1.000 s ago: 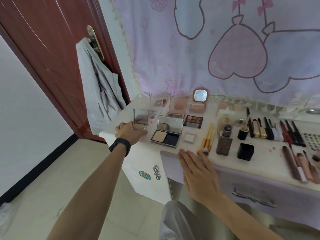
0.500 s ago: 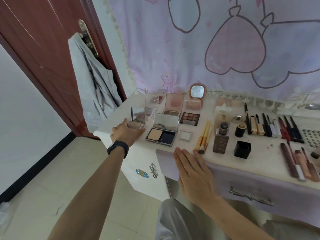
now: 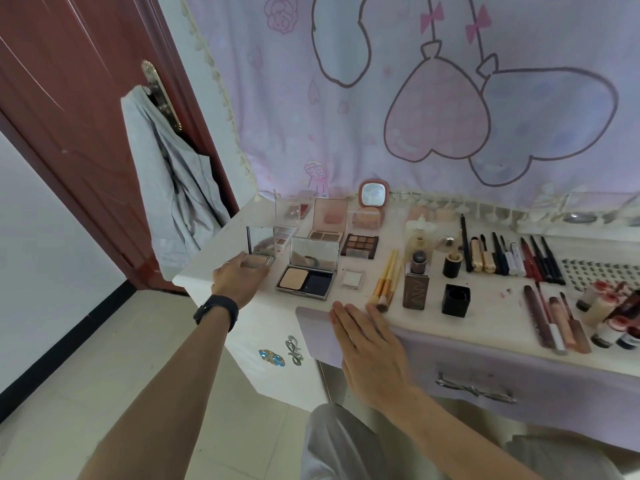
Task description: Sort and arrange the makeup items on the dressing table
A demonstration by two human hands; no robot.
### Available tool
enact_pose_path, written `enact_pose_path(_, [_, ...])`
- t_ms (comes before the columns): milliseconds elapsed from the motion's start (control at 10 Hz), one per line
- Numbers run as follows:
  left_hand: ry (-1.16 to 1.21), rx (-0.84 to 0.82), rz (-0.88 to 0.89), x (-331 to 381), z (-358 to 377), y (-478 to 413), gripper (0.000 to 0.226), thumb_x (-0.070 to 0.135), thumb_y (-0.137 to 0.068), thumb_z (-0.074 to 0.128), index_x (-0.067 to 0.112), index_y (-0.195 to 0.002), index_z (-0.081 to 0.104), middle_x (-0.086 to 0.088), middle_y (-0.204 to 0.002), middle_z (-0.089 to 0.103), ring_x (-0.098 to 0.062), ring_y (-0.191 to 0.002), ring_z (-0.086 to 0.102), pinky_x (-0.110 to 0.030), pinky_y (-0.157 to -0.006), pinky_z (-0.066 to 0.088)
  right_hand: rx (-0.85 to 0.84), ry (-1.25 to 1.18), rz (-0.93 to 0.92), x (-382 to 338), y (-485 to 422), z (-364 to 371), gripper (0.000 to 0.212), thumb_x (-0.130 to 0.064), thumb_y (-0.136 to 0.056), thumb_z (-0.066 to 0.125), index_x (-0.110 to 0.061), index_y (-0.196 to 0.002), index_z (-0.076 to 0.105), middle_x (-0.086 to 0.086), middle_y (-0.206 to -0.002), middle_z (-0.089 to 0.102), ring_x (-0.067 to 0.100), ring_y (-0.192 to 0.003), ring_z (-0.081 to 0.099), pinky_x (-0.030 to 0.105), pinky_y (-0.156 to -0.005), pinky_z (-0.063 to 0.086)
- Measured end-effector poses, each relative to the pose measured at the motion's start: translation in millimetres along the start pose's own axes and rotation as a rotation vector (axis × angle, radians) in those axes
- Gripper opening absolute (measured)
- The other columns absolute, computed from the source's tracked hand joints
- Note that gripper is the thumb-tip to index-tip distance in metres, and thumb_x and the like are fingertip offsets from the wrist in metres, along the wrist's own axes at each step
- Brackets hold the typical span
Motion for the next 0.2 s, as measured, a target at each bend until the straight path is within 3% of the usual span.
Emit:
enact_pose_path(100, [0.049,0.11,0.085,13,-11,15,0.055,0.034,-0.087,0.063,0.014,-0.137,0.055,-0.014,-0.136,0.057,-0.032,-0.129,0.043,-0.039,-0.099,0.042,-0.032,-0.031,0.015,4,-3,-15,0.066,-0.035,-0.073,0.079,-0.013,-0.134,0.065,0.004,-0.141,0.061,0.021,-0.131,0.057,0.048,-0.114,0.04])
enact_pose_path(200, [0.094,0.209,0.231,29,-8,42,0.047,0.024,-0.092,0.061,0.015,-0.137,0.054,-0.012,-0.136,0.055,-0.03,-0.132,0.039,-0.04,-0.107,0.039,0.062,-0.119,0.037,6,-2,-32,0.048,-0.033,-0.077,0.078,-0.017,-0.121,0.073,-0.001,-0.128,0.07,0.02,-0.125,0.061,0.048,-0.111,0.044])
Point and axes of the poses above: each hand's wrist, its own y-axis away from the middle knuckle, its own z-axis out of the palm, x = y × z, the point moved 6 cm from there along -y, towards the middle knuckle
